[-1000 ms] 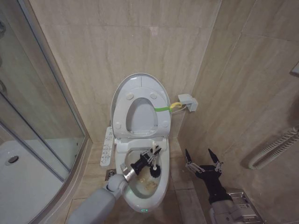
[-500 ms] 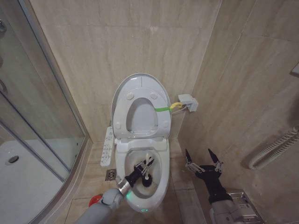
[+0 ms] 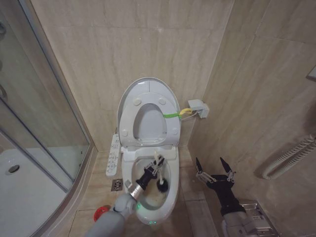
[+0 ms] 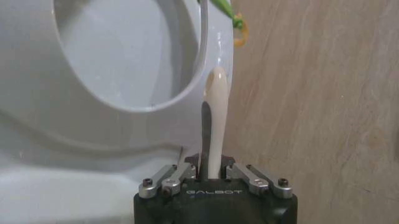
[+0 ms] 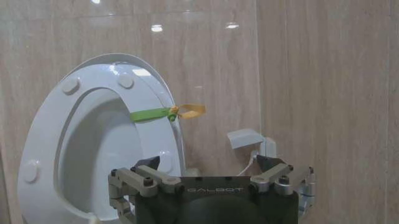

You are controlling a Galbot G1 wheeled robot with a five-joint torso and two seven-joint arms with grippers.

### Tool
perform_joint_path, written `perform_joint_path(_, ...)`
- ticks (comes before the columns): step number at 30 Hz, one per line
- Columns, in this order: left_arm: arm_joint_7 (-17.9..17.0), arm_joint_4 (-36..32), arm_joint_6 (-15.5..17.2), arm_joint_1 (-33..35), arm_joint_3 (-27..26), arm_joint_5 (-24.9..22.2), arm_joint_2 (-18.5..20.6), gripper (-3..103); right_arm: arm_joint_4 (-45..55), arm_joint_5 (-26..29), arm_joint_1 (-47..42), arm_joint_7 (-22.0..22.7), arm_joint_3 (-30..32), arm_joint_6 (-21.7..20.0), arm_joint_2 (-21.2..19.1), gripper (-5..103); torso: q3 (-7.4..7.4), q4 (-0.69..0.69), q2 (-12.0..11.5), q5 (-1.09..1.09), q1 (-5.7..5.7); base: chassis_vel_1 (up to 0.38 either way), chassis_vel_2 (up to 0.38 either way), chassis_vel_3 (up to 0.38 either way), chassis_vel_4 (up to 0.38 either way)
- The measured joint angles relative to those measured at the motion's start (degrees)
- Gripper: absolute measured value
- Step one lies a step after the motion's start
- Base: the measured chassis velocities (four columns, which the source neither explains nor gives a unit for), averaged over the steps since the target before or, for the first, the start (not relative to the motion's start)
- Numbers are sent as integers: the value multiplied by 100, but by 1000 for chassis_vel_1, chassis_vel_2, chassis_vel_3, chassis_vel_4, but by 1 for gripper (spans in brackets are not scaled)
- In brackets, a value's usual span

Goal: Open the toilet lid, clean the toilet bowl with a toilet brush, close the toilet lid, and flush.

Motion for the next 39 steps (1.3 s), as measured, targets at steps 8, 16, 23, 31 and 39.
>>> perform_joint_path(8,105,249,-85,113,-110,110,-132,22,0,0,0,0,0,0,0,100,0,0,0,0,0,0,0,0,0)
perform_joint_path(16,31,152,-40,-124,-235,-151,-175,22,0,0,0,0,0,0,0,100,0,-1,0,1,0,0,0,0,0)
perform_joint_path(23,44,261,-47,47,-278,-146,-482,21,0,0,0,0,0,0,0,100,0,0,0,0,0,0,0,0,0)
perform_joint_path(31,122,341,-89,94,-291,6,-514,21,0,0,0,0,0,0,0,100,0,0,0,-1,0,0,0,0,0)
perform_joint_path(39,101,498,-208,-204,-344,177,-530,21,0,0,0,0,0,0,0,100,0,-2,0,-1,0,0,0,0,0)
